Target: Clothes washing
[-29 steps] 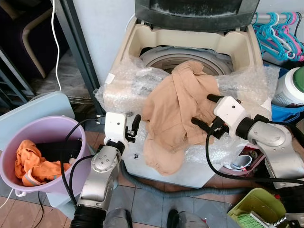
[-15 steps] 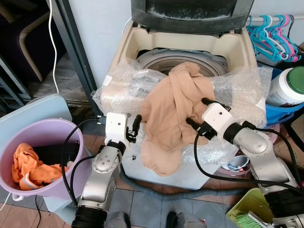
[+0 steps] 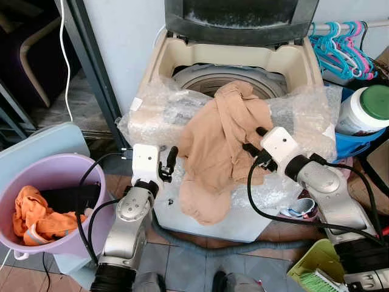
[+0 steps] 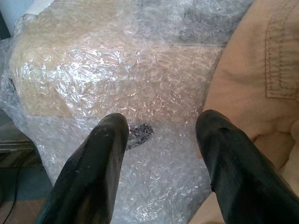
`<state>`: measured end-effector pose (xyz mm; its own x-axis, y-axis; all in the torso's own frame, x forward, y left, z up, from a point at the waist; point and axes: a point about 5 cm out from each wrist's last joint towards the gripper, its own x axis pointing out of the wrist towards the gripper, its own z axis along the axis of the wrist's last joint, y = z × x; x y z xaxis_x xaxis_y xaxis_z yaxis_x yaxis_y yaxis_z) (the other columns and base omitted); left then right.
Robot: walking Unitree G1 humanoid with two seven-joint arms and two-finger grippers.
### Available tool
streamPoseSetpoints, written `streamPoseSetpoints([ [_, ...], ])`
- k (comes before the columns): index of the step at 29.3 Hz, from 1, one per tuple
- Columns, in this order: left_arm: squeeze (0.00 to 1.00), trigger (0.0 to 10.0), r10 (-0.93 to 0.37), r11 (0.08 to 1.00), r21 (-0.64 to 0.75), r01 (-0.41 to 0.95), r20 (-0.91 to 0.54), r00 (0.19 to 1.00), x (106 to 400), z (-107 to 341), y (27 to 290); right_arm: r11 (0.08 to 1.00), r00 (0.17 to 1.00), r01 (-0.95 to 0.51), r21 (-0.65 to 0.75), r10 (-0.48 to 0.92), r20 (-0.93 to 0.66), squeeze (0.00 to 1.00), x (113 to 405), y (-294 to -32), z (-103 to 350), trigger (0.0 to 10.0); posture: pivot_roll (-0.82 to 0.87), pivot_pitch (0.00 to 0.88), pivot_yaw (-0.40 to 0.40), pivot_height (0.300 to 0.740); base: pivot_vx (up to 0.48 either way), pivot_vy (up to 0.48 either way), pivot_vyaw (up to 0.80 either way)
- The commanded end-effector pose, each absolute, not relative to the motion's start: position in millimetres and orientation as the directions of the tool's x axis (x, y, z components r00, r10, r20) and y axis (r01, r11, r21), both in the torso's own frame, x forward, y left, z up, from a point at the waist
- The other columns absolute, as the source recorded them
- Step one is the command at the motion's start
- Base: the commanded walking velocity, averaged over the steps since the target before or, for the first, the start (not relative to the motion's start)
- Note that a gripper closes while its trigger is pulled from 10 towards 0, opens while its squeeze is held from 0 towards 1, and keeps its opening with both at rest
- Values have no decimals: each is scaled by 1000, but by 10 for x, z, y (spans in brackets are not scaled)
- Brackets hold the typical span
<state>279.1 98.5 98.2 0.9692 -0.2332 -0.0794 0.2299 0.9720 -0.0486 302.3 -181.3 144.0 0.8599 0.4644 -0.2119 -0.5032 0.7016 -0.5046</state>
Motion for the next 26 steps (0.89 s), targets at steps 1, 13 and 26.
streamPoseSetpoints([
  [1,0,10000,-226,974,-45,223,-86,970,2798,977,990,734,864,-503,-456,425,-269,0,3032,-1895,1332,0,-93,71,1,740,0,0,0],
  [13,0,10000,-224,974,-43,221,-84,971,2800,980,990,768,860,-509,-387,437,-263,0,3060,-1871,1358,0,-91,72,1,740,0,0,0],
  [26,0,10000,-218,976,-41,216,-80,973,2802,987,985,835,900,-426,-348,430,-70,0,3625,-1958,2134,0,-84,75,-10,740,0,0,0],
])
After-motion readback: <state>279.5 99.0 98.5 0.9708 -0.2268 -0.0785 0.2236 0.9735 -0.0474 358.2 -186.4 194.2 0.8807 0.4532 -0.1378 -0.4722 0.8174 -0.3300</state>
